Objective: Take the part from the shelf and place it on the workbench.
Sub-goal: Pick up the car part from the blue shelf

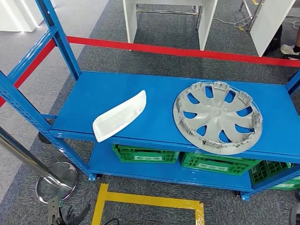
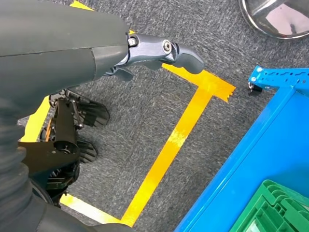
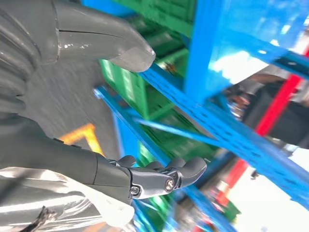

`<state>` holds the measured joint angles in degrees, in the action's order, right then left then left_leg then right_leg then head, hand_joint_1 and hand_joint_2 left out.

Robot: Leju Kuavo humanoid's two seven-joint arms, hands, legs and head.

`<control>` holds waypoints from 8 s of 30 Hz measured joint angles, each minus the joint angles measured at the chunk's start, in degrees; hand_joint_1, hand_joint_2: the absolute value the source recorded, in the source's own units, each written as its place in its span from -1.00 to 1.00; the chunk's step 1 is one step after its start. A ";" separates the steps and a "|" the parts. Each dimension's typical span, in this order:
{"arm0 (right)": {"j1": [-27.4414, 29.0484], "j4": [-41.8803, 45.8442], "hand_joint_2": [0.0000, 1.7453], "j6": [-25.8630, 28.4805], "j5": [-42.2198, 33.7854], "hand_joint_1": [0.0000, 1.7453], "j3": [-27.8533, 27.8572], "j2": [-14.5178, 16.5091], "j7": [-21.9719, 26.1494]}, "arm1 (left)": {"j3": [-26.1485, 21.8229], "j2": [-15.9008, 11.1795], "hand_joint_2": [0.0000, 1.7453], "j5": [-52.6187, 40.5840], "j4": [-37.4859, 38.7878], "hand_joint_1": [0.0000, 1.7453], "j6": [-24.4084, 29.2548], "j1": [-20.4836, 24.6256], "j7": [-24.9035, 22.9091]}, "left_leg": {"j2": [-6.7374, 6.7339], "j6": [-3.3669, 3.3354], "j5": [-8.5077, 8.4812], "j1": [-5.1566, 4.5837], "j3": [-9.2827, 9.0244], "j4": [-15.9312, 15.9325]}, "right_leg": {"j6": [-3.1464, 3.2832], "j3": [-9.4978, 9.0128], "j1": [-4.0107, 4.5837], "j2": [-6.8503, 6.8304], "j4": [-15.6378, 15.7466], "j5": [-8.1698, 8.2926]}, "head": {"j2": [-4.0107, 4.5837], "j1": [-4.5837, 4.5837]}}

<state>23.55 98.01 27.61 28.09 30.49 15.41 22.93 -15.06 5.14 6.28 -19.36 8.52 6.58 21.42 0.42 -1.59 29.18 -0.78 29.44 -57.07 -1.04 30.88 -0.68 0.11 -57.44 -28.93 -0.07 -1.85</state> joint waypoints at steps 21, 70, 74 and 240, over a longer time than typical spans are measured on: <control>3.53 23.36 1.00 -19.65 30.11 -1.00 9.00 -5.70 0.41 | -3.52 0.61 1.00 -2.97 1.36 -1.00 -1.16 1.66 0.40 | -0.01 -0.01 0.00 -0.04 0.01 -0.01 | -0.01 -0.02 -0.03 0.00 0.00 0.01 | 0.00 0.01; 0.42 5.28 1.00 -22.60 44.80 -1.00 -33.08 -49.38 -40.50 | -1.54 3.89 1.00 -12.06 2.52 -1.00 -7.42 5.92 -1.66 | -0.01 -0.04 0.02 -0.08 0.04 -0.08 | -0.03 0.03 -0.07 0.00 0.01 0.03 | 0.00 -0.01; -0.84 4.00 1.00 -21.32 46.79 -1.00 -34.89 -49.24 -41.24 | -1.42 4.16 1.00 -12.26 2.55 -1.00 -7.20 5.95 -1.73 | -0.01 -0.04 0.02 -0.08 0.05 -0.08 | -0.03 0.03 -0.07 -0.01 0.01 0.02 | 0.00 0.00; -33.62 -22.77 1.00 -21.97 48.12 -1.00 -53.14 -34.64 -32.55 | 3.39 6.05 1.00 -17.73 2.88 -1.00 -9.85 7.85 -4.35 | -0.10 -0.03 0.00 -0.04 0.07 -0.16 | -0.13 0.00 -0.05 0.12 -0.03 0.11 | 0.00 0.00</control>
<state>-10.07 75.23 5.64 76.22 -22.64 -19.23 -9.62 -11.67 11.19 -11.45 -16.48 -1.32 14.43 17.07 0.32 -1.62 29.18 -0.83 29.51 -57.23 -1.17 30.89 -0.73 0.23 -57.47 -28.82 -0.07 -1.85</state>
